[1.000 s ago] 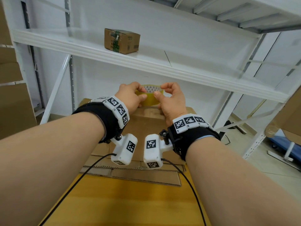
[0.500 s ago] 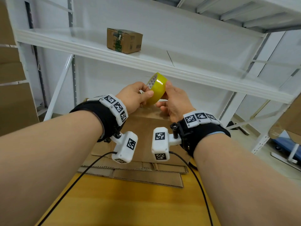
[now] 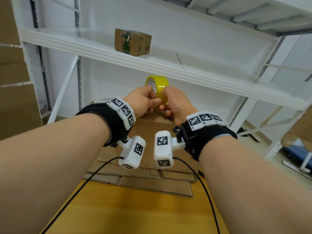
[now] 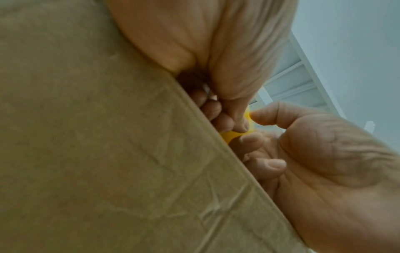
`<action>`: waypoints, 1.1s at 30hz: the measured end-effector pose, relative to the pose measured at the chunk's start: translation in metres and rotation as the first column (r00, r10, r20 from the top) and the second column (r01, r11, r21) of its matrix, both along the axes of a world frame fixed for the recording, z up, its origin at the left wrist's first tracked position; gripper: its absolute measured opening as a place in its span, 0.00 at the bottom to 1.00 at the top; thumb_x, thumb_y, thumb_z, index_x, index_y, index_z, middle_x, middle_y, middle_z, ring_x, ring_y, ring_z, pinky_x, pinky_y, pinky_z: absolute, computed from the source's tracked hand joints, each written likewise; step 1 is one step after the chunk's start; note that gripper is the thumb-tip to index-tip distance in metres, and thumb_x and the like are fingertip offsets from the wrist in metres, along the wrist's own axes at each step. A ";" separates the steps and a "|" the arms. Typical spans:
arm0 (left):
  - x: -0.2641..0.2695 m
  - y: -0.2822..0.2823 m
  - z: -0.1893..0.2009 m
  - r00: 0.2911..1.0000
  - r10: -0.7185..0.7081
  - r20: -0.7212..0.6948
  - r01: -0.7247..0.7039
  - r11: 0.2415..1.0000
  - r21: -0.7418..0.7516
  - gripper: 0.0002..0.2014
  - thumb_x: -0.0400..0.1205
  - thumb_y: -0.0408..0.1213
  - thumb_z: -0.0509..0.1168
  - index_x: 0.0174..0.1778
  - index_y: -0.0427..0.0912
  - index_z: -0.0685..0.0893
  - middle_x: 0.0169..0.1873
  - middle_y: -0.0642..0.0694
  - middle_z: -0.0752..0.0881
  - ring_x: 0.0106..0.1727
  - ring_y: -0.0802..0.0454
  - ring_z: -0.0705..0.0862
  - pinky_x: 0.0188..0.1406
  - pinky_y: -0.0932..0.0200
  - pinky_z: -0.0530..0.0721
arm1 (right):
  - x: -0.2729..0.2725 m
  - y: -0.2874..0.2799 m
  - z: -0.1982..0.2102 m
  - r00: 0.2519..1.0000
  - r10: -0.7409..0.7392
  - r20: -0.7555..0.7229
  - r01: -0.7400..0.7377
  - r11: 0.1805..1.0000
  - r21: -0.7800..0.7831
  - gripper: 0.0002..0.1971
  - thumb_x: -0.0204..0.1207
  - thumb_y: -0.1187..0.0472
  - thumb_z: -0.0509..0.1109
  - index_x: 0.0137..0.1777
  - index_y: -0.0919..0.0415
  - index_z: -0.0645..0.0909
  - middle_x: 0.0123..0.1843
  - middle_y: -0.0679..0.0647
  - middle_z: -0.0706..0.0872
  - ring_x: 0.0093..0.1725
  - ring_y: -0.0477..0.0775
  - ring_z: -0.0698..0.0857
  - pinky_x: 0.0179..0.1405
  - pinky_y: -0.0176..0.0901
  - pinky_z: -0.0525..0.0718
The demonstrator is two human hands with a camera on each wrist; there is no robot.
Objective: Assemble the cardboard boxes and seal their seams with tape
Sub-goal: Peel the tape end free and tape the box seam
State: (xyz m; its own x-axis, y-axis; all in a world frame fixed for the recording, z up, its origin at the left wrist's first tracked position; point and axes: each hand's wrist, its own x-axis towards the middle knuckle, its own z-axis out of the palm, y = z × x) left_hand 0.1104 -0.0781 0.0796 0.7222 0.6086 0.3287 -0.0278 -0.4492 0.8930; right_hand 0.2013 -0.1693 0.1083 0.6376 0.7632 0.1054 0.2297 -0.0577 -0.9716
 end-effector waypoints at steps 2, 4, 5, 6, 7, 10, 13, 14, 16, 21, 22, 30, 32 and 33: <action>0.000 0.001 0.000 1.000 0.003 0.003 -0.003 1.000 -0.004 0.11 0.82 0.36 0.68 0.36 0.46 0.73 0.23 0.46 0.78 0.24 0.51 0.72 0.25 0.60 0.69 | 0.000 -0.001 -0.002 1.000 0.010 -0.022 -0.010 0.999 0.032 0.05 0.79 0.62 0.59 0.49 0.57 0.77 0.34 0.55 0.81 0.24 0.48 0.75 0.18 0.35 0.64; 0.001 0.002 -0.001 1.000 0.001 0.009 -0.001 1.000 -0.010 0.11 0.82 0.36 0.68 0.36 0.46 0.73 0.23 0.46 0.78 0.24 0.52 0.72 0.25 0.60 0.69 | 0.000 -0.003 -0.004 0.999 0.030 -0.024 -0.029 0.998 0.056 0.06 0.78 0.65 0.60 0.49 0.56 0.78 0.33 0.54 0.82 0.24 0.47 0.76 0.18 0.35 0.64; 0.001 0.002 -0.001 1.000 -0.001 0.013 0.002 1.000 -0.016 0.11 0.82 0.36 0.68 0.36 0.46 0.73 0.23 0.46 0.78 0.23 0.52 0.71 0.25 0.60 0.68 | 0.000 -0.004 -0.005 0.999 0.038 -0.014 -0.037 0.997 0.062 0.07 0.78 0.65 0.60 0.49 0.56 0.79 0.33 0.54 0.83 0.24 0.47 0.77 0.18 0.35 0.65; 0.000 0.003 -0.001 1.000 -0.001 0.014 0.002 1.000 -0.021 0.11 0.82 0.36 0.68 0.36 0.46 0.73 0.23 0.46 0.78 0.23 0.53 0.71 0.25 0.61 0.68 | 0.000 -0.006 -0.005 0.999 0.044 -0.005 -0.043 0.997 0.067 0.08 0.78 0.66 0.61 0.50 0.56 0.80 0.33 0.54 0.84 0.24 0.47 0.79 0.18 0.35 0.67; 0.000 0.003 0.000 1.000 0.000 0.013 0.001 1.000 -0.023 0.11 0.82 0.37 0.68 0.36 0.46 0.73 0.23 0.46 0.78 0.22 0.54 0.71 0.24 0.61 0.68 | 0.001 -0.007 -0.006 0.999 0.049 -0.005 -0.049 0.996 0.074 0.08 0.78 0.66 0.62 0.51 0.57 0.81 0.33 0.54 0.85 0.24 0.46 0.80 0.18 0.35 0.69; 0.000 0.002 0.001 1.000 0.004 0.011 -0.004 1.000 -0.025 0.10 0.83 0.38 0.67 0.37 0.46 0.74 0.24 0.46 0.78 0.17 0.60 0.70 0.21 0.64 0.68 | 0.000 -0.009 -0.007 0.998 0.056 -0.039 -0.051 0.992 0.115 0.07 0.80 0.65 0.65 0.56 0.60 0.81 0.34 0.55 0.86 0.24 0.47 0.82 0.19 0.34 0.76; 0.000 0.000 0.001 1.000 -0.022 0.006 0.022 1.000 -0.011 0.11 0.83 0.37 0.67 0.37 0.46 0.73 0.23 0.46 0.78 0.18 0.58 0.69 0.21 0.64 0.68 | 0.000 -0.010 -0.008 0.996 0.045 -0.082 -0.033 0.989 0.144 0.03 0.81 0.62 0.67 0.52 0.59 0.80 0.32 0.55 0.86 0.22 0.48 0.82 0.19 0.34 0.79; 0.000 0.000 0.001 1.000 -0.028 0.005 0.028 1.000 -0.009 0.11 0.83 0.37 0.67 0.37 0.46 0.73 0.23 0.46 0.78 0.19 0.57 0.69 0.21 0.63 0.68 | 0.000 -0.010 -0.008 0.995 0.045 -0.090 -0.031 0.989 0.146 0.02 0.81 0.61 0.68 0.50 0.58 0.80 0.32 0.55 0.86 0.22 0.48 0.82 0.19 0.34 0.79; 0.000 0.000 0.001 0.999 -0.033 0.004 0.033 0.999 -0.011 0.11 0.83 0.37 0.67 0.37 0.46 0.73 0.23 0.46 0.77 0.19 0.57 0.70 0.21 0.64 0.68 | 0.000 -0.009 -0.007 0.994 0.044 -0.101 -0.029 0.989 0.144 0.02 0.81 0.60 0.68 0.50 0.57 0.80 0.30 0.55 0.87 0.23 0.49 0.83 0.19 0.34 0.80; 0.000 -0.002 0.002 0.999 -0.044 0.016 0.044 0.999 -0.026 0.11 0.83 0.34 0.66 0.37 0.45 0.72 0.23 0.47 0.76 0.15 0.63 0.71 0.17 0.70 0.69 | -0.001 -0.008 -0.006 0.991 0.066 -0.120 -0.049 0.989 0.141 0.03 0.82 0.59 0.66 0.52 0.57 0.79 0.31 0.56 0.88 0.26 0.51 0.86 0.21 0.35 0.83; 0.000 -0.002 0.002 0.999 -0.044 0.017 0.044 0.999 -0.030 0.11 0.83 0.33 0.66 0.37 0.44 0.72 0.23 0.47 0.76 0.15 0.64 0.71 0.17 0.70 0.69 | 0.000 -0.008 -0.006 0.990 0.073 -0.121 -0.055 0.988 0.143 0.03 0.82 0.59 0.66 0.52 0.57 0.79 0.32 0.56 0.88 0.26 0.51 0.86 0.21 0.35 0.84; -0.001 -0.003 0.004 0.999 -0.029 0.017 0.030 0.998 -0.048 0.11 0.83 0.34 0.66 0.36 0.44 0.72 0.23 0.47 0.76 0.13 0.65 0.70 0.15 0.72 0.68 | 0.000 -0.010 -0.007 0.989 0.096 -0.116 -0.077 0.985 0.157 0.03 0.82 0.61 0.65 0.53 0.58 0.79 0.33 0.57 0.89 0.28 0.51 0.87 0.22 0.35 0.84; -0.001 -0.003 0.004 1.000 -0.024 0.016 0.025 0.999 -0.045 0.11 0.83 0.34 0.66 0.36 0.44 0.72 0.23 0.47 0.76 0.13 0.65 0.70 0.15 0.72 0.68 | 0.000 -0.010 -0.007 0.989 0.096 -0.112 -0.078 0.985 0.157 0.03 0.82 0.62 0.65 0.53 0.58 0.79 0.33 0.57 0.89 0.27 0.50 0.87 0.22 0.34 0.84; -0.001 -0.003 0.004 1.000 -0.021 0.013 0.021 0.999 -0.042 0.11 0.83 0.34 0.66 0.36 0.45 0.72 0.23 0.47 0.76 0.14 0.65 0.70 0.15 0.72 0.68 | 0.000 -0.010 -0.007 0.989 0.096 -0.111 -0.078 0.985 0.157 0.03 0.82 0.62 0.65 0.53 0.58 0.79 0.33 0.57 0.89 0.27 0.50 0.87 0.22 0.34 0.84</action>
State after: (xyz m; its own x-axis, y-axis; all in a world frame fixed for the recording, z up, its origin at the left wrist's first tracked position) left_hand 0.1094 -0.0807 0.0839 0.7309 0.6069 0.3123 -0.0484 -0.4104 0.9106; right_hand 0.2010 -0.1790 0.1017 0.5846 0.7969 0.1525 0.1109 0.1078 -0.9880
